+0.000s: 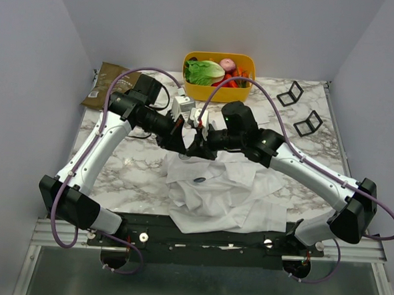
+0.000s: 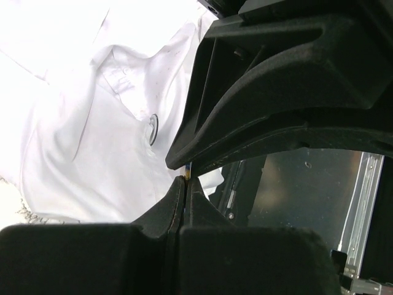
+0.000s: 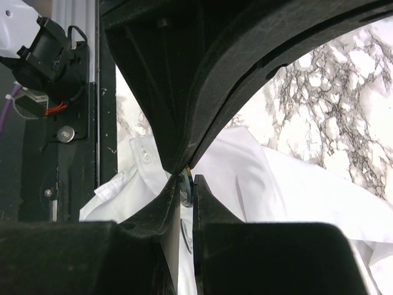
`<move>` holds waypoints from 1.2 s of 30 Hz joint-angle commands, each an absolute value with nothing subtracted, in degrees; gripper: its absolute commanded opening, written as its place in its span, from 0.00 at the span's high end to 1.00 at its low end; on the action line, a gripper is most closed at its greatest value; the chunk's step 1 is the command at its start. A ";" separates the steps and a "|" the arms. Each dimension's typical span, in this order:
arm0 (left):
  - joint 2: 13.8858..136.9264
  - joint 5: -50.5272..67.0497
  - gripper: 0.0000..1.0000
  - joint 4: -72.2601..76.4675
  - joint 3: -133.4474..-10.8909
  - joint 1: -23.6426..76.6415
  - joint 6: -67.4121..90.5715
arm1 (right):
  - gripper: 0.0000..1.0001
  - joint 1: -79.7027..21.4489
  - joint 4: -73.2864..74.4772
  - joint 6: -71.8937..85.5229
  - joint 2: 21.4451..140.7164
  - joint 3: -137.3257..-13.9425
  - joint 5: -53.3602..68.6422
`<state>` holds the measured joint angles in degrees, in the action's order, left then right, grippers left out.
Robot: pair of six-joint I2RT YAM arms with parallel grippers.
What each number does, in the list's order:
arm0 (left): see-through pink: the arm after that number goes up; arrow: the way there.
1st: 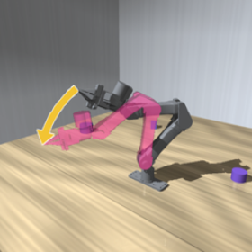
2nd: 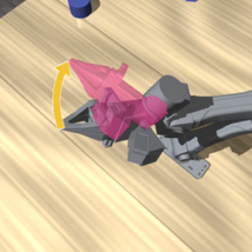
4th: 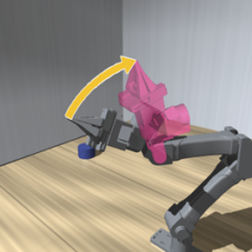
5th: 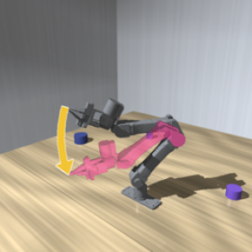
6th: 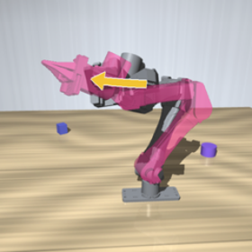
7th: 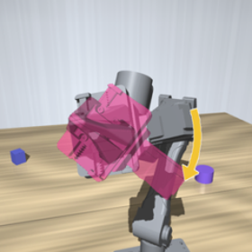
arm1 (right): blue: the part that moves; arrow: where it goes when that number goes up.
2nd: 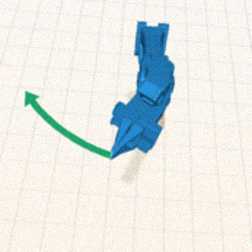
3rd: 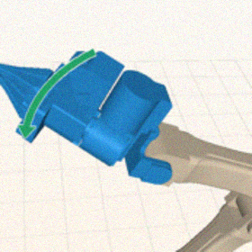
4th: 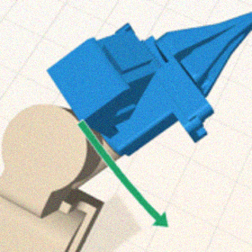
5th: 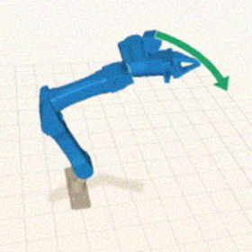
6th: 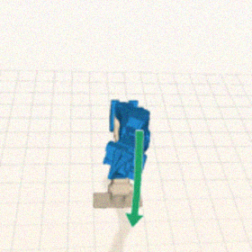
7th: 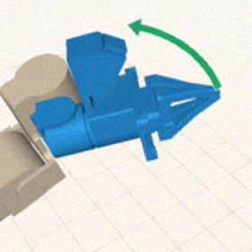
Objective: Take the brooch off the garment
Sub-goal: Close the brooch.
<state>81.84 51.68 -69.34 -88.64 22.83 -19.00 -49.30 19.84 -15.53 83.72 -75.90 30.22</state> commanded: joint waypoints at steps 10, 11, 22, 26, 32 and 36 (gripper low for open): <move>80.51 58.01 1.00 -71.46 -88.95 24.35 -18.54 | 0.87 -48.60 14.15 -13.54 86.13 -78.75 15.48; 80.51 58.01 1.00 -71.46 -88.95 24.35 -18.46 | 0.84 -48.60 14.41 -13.54 86.48 -79.01 15.90; 80.60 57.92 1.00 -71.46 -88.95 24.34 -18.54 | 0.66 -48.78 16.79 -12.83 87.98 -81.12 24.52; 80.68 57.92 1.00 -71.37 -88.94 24.35 -18.54 | 0.79 -48.78 16.70 -12.83 87.63 -81.12 22.25; 80.86 57.92 1.00 -71.54 -89.30 24.35 -18.54 | 0.83 -48.69 16.00 -11.95 86.31 -80.95 19.59; 80.68 57.66 1.00 -71.54 -89.21 24.35 -18.46 | 0.63 -48.69 15.91 -12.22 84.91 -80.60 23.45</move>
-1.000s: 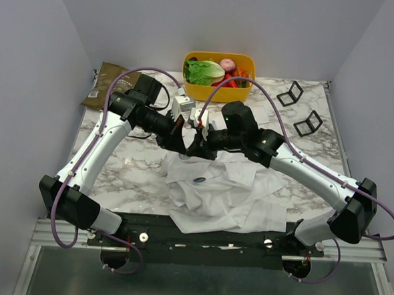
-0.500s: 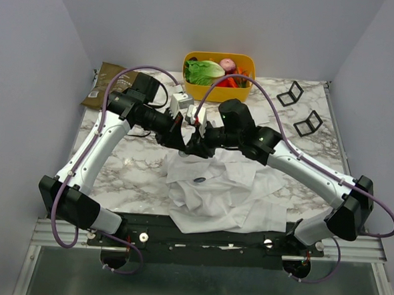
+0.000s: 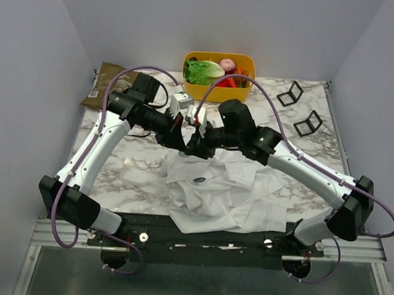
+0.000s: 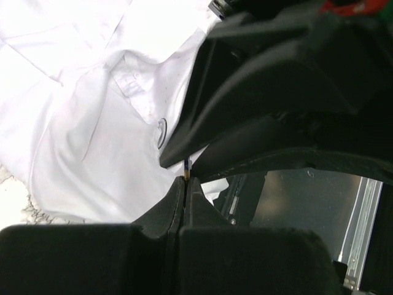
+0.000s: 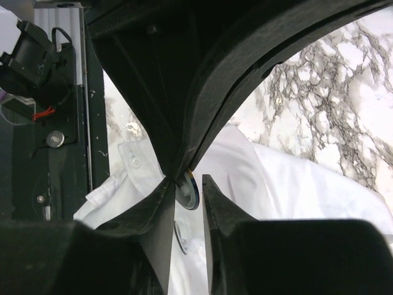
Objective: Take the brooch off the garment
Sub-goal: Close the brooch.
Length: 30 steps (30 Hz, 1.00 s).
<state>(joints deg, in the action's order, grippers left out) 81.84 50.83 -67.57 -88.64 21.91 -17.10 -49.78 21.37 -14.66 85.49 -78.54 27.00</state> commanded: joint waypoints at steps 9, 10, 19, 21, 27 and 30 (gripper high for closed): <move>79.81 57.04 1.00 -71.19 -88.51 24.35 -18.46 | 0.25 -47.82 22.32 -22.84 79.90 -78.93 26.10; 79.72 57.04 1.00 -71.19 -88.51 24.35 -18.37 | 0.25 -47.46 22.67 -23.55 78.67 -78.66 26.28; 78.49 56.95 1.00 -71.10 -88.16 24.26 -18.54 | 0.21 -37.36 22.59 -23.29 71.29 -76.12 28.21; 78.31 57.65 1.00 -71.36 -87.89 24.17 -18.89 | 0.19 -35.78 21.72 -23.29 69.45 -74.98 27.69; 77.96 63.53 1.00 -76.44 -89.56 23.38 -23.63 | 0.17 -35.07 20.74 -24.78 66.27 -70.93 27.86; 77.17 68.37 1.00 -80.84 -90.26 23.03 -28.36 | 0.15 -35.07 22.67 -27.32 64.60 -70.84 27.25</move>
